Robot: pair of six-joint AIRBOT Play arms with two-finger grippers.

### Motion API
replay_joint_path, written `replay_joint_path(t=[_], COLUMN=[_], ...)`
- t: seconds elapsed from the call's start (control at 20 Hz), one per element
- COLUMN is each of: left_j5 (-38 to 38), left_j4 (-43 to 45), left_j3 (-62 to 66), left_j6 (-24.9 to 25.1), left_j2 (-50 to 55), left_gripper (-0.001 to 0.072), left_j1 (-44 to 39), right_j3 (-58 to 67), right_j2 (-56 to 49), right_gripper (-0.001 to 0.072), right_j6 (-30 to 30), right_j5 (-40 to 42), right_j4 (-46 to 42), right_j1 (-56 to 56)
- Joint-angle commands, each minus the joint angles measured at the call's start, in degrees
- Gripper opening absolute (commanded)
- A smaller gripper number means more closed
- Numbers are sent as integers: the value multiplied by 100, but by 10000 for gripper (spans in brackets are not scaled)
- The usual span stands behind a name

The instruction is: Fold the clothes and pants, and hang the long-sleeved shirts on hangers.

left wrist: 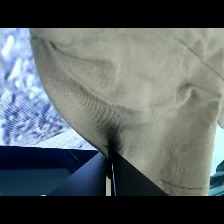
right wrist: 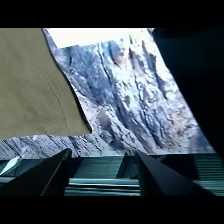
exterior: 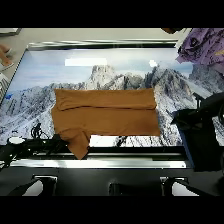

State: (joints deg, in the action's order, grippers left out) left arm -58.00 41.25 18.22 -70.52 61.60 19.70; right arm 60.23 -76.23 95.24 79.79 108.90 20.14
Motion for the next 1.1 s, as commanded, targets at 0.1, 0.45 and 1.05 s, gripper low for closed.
replay_joint_path(t=[0.1,0.45,1.05], left_j5=[-140,-214,-835], left_j4=[4,4,551], left_j3=[7,7,450], left_j6=[2,0,-483], left_j2=[4,4,-181], left_gripper=[17,17,16], left_j1=[-2,-2,-2], right_j3=[-940,-1060,-1054], right_j2=[-328,-769,-721], right_gripper=[473,472,25], right_j6=[675,828,450], right_j5=[-535,-590,-968], right_j4=[1080,1357,1224], right_j1=[107,61,-470])
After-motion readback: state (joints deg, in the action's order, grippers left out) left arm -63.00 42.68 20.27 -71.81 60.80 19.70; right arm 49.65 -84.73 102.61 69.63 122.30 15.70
